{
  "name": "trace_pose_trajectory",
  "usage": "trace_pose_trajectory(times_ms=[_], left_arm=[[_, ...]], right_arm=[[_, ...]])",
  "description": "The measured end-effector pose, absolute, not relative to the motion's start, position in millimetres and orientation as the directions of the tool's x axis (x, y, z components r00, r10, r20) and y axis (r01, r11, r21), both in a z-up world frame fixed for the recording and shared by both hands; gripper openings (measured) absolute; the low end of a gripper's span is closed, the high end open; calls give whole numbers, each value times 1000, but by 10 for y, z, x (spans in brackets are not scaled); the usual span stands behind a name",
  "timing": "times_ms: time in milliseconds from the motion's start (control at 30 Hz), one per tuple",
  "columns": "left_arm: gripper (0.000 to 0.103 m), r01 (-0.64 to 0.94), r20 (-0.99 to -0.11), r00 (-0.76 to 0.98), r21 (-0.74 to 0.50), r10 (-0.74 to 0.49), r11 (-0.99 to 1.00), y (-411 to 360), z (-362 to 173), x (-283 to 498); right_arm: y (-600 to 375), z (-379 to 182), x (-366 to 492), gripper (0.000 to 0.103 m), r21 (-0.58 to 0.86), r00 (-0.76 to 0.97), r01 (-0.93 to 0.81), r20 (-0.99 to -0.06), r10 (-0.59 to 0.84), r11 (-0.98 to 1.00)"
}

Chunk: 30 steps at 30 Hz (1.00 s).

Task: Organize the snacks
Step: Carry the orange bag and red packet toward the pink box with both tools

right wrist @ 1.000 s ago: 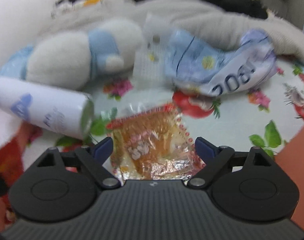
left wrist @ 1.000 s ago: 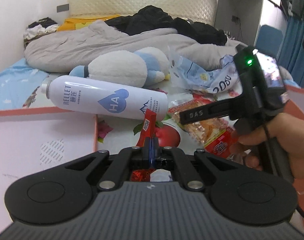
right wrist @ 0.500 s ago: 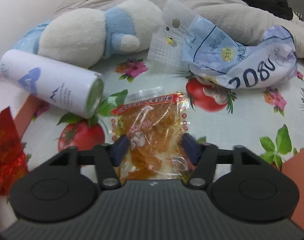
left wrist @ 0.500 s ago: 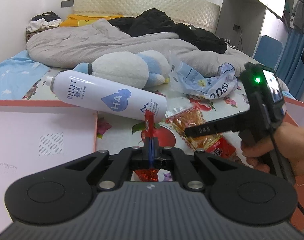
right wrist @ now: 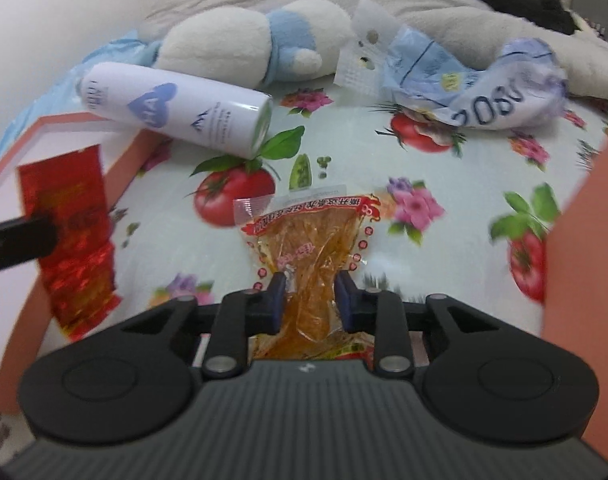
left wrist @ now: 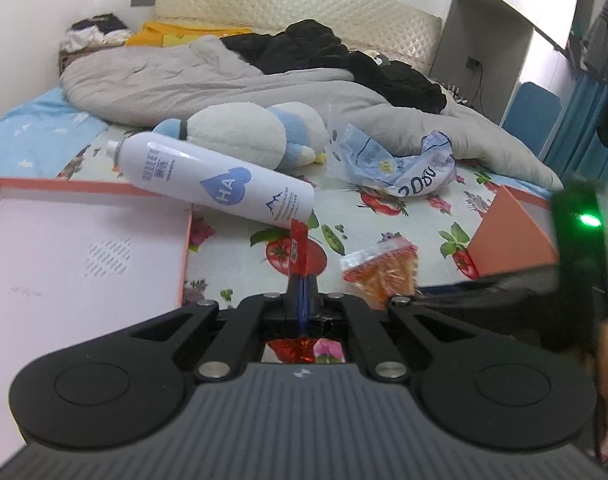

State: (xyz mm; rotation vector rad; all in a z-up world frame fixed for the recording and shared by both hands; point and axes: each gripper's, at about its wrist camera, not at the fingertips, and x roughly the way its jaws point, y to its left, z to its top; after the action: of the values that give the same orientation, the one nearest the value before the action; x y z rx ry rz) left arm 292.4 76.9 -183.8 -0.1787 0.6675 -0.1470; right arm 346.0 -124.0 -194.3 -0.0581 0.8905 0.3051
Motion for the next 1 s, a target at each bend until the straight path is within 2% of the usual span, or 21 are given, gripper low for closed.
trace_pose_trajectory(times_ms=[200, 400, 500, 733, 1000], left_arm=[[0, 48, -592, 782, -255, -195, 966, 719, -1680, 2601], [0, 40, -583, 793, -240, -177, 970, 617, -1440, 2187], [0, 22, -585, 792, -254, -172, 967, 595, -1347, 1977], [0, 2, -589, 785, -310, -194, 951, 551, -1190, 1634], [0, 29, -580, 786, -310, -213, 950, 364, -936, 1474]], right_arm=[[-1348, -1588, 2883, 29, 109, 623, -284, -734, 270, 953], [-1465, -1261, 2357, 29, 148, 660, -263, -693, 290, 953], [-1485, -1140, 2133, 29, 121, 674, -275, -683, 281, 954], [-1585, -994, 1812, 30, 100, 687, -263, -679, 259, 960], [-1704, -833, 1626, 30, 130, 695, -233, -671, 259, 964]])
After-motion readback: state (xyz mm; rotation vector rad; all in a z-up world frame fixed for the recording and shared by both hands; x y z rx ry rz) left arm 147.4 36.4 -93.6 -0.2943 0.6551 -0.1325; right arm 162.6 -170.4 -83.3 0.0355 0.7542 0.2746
